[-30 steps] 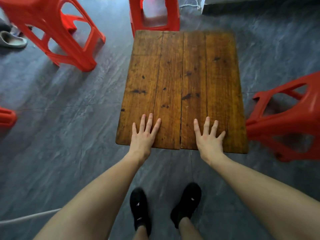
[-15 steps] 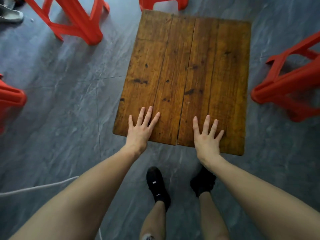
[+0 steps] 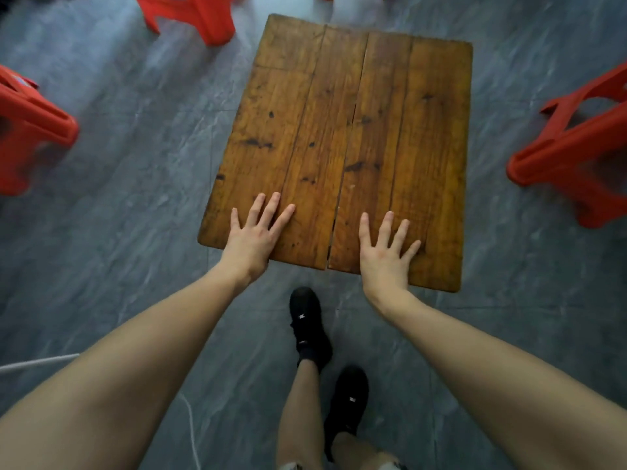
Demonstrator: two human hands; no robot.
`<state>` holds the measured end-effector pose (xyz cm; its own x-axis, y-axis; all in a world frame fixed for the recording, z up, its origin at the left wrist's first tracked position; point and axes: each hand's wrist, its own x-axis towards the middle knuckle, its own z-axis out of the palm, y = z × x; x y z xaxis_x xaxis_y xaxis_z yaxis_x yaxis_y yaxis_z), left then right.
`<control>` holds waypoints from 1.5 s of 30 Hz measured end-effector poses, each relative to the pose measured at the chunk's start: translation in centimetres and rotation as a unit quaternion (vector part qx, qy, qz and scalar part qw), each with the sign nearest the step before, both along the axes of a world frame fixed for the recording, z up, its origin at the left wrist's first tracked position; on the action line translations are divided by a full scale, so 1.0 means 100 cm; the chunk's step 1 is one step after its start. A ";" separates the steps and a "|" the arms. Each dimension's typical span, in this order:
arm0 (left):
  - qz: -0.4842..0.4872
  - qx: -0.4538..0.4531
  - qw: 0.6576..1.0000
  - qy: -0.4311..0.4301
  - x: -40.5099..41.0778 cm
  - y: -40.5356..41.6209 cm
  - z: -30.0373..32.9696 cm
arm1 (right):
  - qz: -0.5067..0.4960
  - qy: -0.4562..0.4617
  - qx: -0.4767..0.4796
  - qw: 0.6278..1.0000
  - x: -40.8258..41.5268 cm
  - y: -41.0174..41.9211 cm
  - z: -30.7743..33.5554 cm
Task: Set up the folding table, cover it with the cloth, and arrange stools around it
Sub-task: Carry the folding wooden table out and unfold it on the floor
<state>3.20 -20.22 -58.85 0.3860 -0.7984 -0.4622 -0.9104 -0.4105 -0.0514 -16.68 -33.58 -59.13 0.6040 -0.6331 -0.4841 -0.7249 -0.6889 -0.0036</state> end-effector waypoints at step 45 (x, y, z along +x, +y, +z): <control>0.103 0.058 0.992 0.031 -0.081 0.223 -0.039 | 0.086 0.064 0.009 0.994 -0.042 0.198 -0.032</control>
